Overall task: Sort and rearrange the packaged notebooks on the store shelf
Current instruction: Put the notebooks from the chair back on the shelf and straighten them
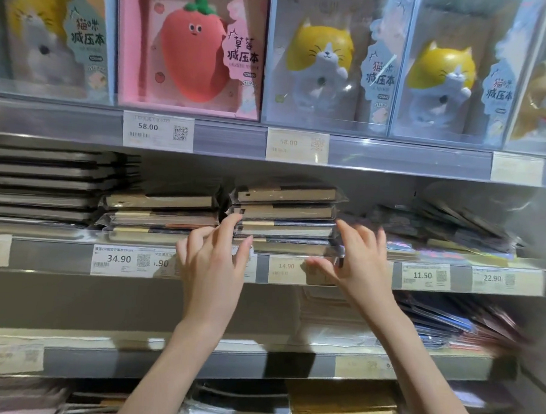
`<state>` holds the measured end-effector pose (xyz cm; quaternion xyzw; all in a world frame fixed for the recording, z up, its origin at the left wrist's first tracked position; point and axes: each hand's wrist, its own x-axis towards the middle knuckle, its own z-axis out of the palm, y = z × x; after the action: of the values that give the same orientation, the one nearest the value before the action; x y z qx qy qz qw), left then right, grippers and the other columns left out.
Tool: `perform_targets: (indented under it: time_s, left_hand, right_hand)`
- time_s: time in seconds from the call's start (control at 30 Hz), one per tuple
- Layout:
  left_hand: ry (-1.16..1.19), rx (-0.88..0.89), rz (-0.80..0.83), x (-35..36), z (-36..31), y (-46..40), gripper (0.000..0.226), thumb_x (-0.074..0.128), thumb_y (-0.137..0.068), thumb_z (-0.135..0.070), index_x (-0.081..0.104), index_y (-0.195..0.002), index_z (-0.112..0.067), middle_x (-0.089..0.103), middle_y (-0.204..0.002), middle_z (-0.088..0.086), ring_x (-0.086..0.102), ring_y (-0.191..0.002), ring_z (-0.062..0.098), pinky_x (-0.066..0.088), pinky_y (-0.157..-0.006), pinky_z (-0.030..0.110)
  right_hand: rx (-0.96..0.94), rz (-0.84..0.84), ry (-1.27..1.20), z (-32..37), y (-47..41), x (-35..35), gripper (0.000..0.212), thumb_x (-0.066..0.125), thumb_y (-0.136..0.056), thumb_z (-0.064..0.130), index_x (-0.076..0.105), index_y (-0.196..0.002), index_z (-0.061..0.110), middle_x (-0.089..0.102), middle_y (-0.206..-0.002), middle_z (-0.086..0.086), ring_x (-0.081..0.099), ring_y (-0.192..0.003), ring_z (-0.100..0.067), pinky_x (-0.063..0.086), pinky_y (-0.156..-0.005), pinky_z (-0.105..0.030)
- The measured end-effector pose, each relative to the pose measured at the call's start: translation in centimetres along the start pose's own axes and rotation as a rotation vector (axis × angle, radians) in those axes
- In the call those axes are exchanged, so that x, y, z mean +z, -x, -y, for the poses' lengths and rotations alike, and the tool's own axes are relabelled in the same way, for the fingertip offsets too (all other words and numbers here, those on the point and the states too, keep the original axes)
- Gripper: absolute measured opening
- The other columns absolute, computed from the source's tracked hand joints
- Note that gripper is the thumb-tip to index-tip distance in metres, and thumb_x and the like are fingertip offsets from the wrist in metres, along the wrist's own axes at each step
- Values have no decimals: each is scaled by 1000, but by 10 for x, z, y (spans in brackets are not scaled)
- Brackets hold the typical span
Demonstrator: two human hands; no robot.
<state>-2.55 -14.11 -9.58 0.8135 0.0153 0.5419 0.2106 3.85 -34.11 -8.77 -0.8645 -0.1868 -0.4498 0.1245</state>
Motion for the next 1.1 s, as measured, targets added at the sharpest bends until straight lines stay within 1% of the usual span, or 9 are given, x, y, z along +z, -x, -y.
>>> perform_targets:
  time_s: [0.13, 0.3, 0.43, 0.53, 0.67, 0.8, 0.87, 0.93, 1.1]
  left_hand:
    - [-16, 29, 15, 3, 5, 1, 42, 70, -80, -27, 57, -118, -18, 64, -80, 2, 43, -96, 17, 34, -84, 41]
    - [139, -3, 28, 2, 9, 2, 44, 74, -76, -21, 57, -116, -15, 52, -87, -5, 36, -98, 14, 28, -85, 37]
    - [179, -60, 57, -1, 9, 2, 49, 66, -81, -29, 48, -126, -21, 53, -96, -4, 34, -105, 12, 21, -90, 31]
    - [172, -84, 47, -3, 5, 0, 54, 59, -86, -32, 39, -135, -21, 61, -106, 1, 34, -113, 13, 18, -93, 31]
    - [256, -145, 106, 2, 2, -1, 73, 61, -84, -36, 24, -145, -28, 47, -128, 9, 37, -120, 19, 17, -95, 23]
    - [206, -125, 50, 5, -2, -1, 71, 67, -82, -25, 32, -143, -19, 51, -109, 11, 45, -108, 28, 27, -92, 30]
    - [158, -64, -7, 4, -7, 0, 67, 71, -79, -16, 41, -138, -8, 47, -87, 0, 50, -100, 36, 38, -89, 48]
    - [107, -30, -32, 4, -9, 0, 67, 74, -76, -14, 44, -135, -2, 46, -78, -2, 52, -93, 40, 44, -79, 57]
    - [8, -38, 68, 13, 2, 1, 65, 48, -86, -41, 33, -142, -11, 67, -78, 4, 41, -107, 20, 22, -91, 35]
  right_hand:
    - [54, 14, -127, 4, -4, -3, 78, 75, -63, 48, 55, -121, -1, 60, -115, -16, 47, -117, -31, 18, -110, -58]
    - [9, -162, -219, 11, 1, 1, 65, 86, -54, 29, 63, -105, -4, 63, -97, -17, 39, -101, -17, 40, -87, -70]
    - [-3, -209, -157, 13, 4, 1, 62, 86, -55, 30, 63, -106, 2, 66, -96, -10, 58, -97, -28, 28, -101, -66]
    - [29, -149, -178, 12, 3, -2, 79, 80, -63, 37, 47, -128, 6, 64, -108, -6, 56, -102, -28, 28, -104, -63]
    - [44, -76, -276, 13, -6, -9, 112, 80, -65, 37, 7, -147, 15, 55, -121, -10, 47, -113, -23, 29, -105, -58]
    - [50, 120, -365, 19, -14, -20, 104, 66, -78, 44, -17, -139, 38, 48, -138, 0, 51, -115, -17, 9, -113, -51]
    - [53, 149, -357, 23, -16, -20, 80, 39, -84, 55, -22, -134, 42, 63, -113, 0, 60, -101, -21, 9, -114, -49]
    - [84, 109, -344, 26, -17, -17, 65, 23, -86, 52, -22, -132, 41, 57, -79, 4, 61, -92, -23, 13, -114, -45]
    - [103, 72, -281, 28, -19, -4, 61, 29, -96, 39, -18, -136, 37, 58, -89, 0, 59, -97, -25, 18, -113, -44]
